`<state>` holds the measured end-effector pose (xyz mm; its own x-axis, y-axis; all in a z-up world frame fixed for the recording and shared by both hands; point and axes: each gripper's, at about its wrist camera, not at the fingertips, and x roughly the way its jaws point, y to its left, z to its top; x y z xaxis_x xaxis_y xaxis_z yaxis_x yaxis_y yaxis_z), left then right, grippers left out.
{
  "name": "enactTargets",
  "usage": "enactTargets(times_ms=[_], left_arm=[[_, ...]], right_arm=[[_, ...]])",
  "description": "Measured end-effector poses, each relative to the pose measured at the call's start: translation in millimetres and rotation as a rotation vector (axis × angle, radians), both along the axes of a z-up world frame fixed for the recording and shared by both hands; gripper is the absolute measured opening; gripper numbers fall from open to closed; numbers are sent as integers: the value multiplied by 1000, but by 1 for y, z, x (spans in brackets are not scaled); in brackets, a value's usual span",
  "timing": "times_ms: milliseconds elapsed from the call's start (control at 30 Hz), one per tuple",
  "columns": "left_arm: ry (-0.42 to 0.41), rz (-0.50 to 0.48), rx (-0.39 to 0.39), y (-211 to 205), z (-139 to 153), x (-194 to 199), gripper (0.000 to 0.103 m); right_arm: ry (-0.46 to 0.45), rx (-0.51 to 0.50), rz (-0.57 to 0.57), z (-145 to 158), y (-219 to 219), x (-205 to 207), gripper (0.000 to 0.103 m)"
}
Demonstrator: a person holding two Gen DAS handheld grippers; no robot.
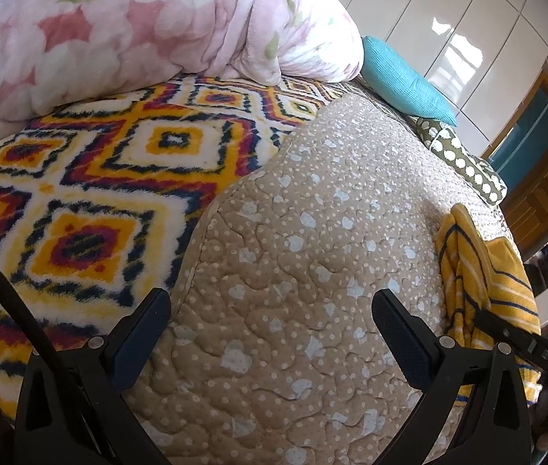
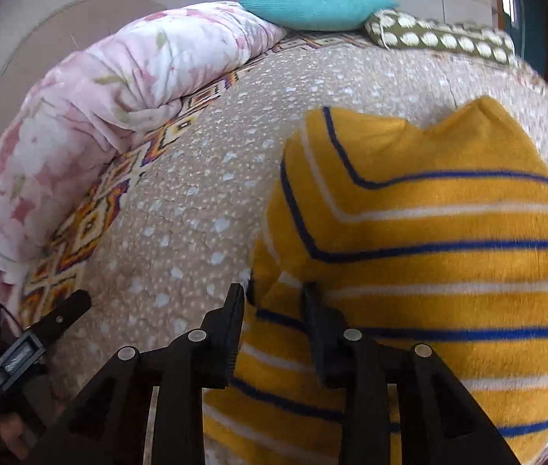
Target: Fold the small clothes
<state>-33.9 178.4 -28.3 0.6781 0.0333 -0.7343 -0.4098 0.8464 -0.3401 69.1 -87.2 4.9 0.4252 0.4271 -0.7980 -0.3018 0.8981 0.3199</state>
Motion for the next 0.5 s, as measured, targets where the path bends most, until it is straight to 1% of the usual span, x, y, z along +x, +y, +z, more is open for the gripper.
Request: enactTargets(times_ms=[100, 167, 200, 233, 300, 333, 400, 467, 500], left_arm=[[8, 6, -2, 1, -2, 1, 103], [16, 9, 2, 1, -3, 2, 103], [22, 13, 7, 2, -4, 3, 103], [29, 17, 12, 2, -6, 4, 103], [52, 25, 30, 1, -11, 7, 103], [62, 26, 46, -1, -12, 9, 103], [77, 29, 97, -7, -14, 12, 103], [91, 30, 144, -13, -15, 14, 103], [98, 31, 167, -16, -16, 15, 103]], right_arm=[[46, 95, -13, -9, -19, -16, 35], [51, 142, -37, -17, -22, -31, 35], [49, 151, -43, -19, -25, -42, 35], [27, 150, -48, -18, -25, -55, 35], [-6, 134, -29, -10, -23, -74, 35], [-10, 128, -7, -7, -21, -83, 36], [25, 153, 37, -7, -22, -96, 37], [52, 159, 43, -9, -29, -107, 38], [27, 154, 29, -7, -37, -115, 38]])
